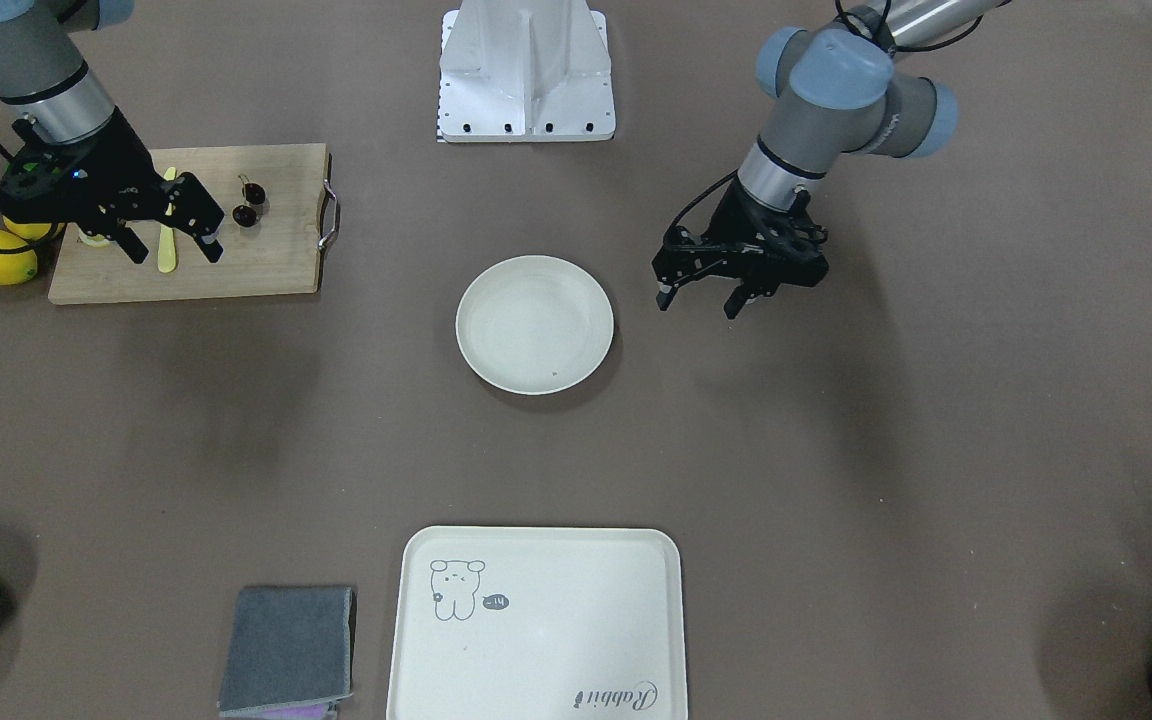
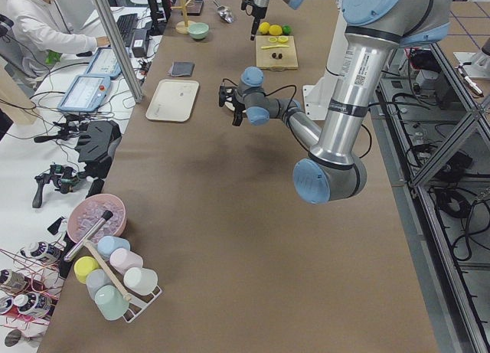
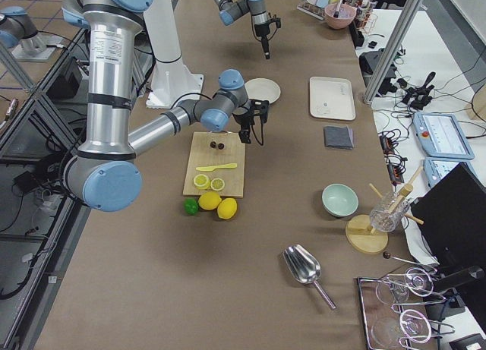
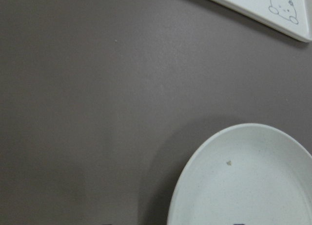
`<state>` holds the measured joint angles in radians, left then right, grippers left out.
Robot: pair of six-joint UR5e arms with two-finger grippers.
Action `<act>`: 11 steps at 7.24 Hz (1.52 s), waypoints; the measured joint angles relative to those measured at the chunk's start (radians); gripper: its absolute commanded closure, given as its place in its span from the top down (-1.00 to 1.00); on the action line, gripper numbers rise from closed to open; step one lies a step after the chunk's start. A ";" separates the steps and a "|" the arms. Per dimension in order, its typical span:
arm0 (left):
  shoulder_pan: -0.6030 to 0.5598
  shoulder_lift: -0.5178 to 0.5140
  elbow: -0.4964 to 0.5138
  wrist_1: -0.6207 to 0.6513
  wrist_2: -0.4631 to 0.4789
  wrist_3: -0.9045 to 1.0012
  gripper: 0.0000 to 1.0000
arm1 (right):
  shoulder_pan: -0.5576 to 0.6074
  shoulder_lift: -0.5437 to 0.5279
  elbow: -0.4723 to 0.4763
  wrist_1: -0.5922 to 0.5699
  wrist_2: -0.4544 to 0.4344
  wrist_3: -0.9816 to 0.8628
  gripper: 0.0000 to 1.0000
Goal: Place red cherry on plate
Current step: 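Grasp the two dark red cherries with the right gripper while the left arm draws back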
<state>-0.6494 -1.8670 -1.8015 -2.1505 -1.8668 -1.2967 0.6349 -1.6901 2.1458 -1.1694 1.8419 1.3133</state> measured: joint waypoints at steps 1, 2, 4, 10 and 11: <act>-0.064 0.046 -0.018 0.003 -0.070 0.041 0.96 | -0.091 -0.026 0.048 -0.057 -0.070 0.081 0.92; -0.119 0.079 -0.024 0.003 -0.124 0.070 0.96 | -0.189 -0.039 0.068 -0.084 -0.145 0.159 0.88; -0.159 0.101 -0.025 0.003 -0.156 0.097 0.96 | -0.324 -0.064 0.075 -0.096 -0.239 0.216 -0.28; -0.154 0.098 -0.024 0.003 -0.119 0.100 0.96 | -0.392 -0.101 0.078 -0.094 -0.258 0.224 -0.37; -0.152 0.100 -0.026 0.002 -0.108 0.098 0.96 | -0.400 -0.111 0.077 -0.095 -0.258 0.223 -0.39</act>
<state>-0.8018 -1.7673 -1.8272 -2.1485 -1.9750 -1.1987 0.2352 -1.8009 2.2233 -1.2645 1.5835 1.5367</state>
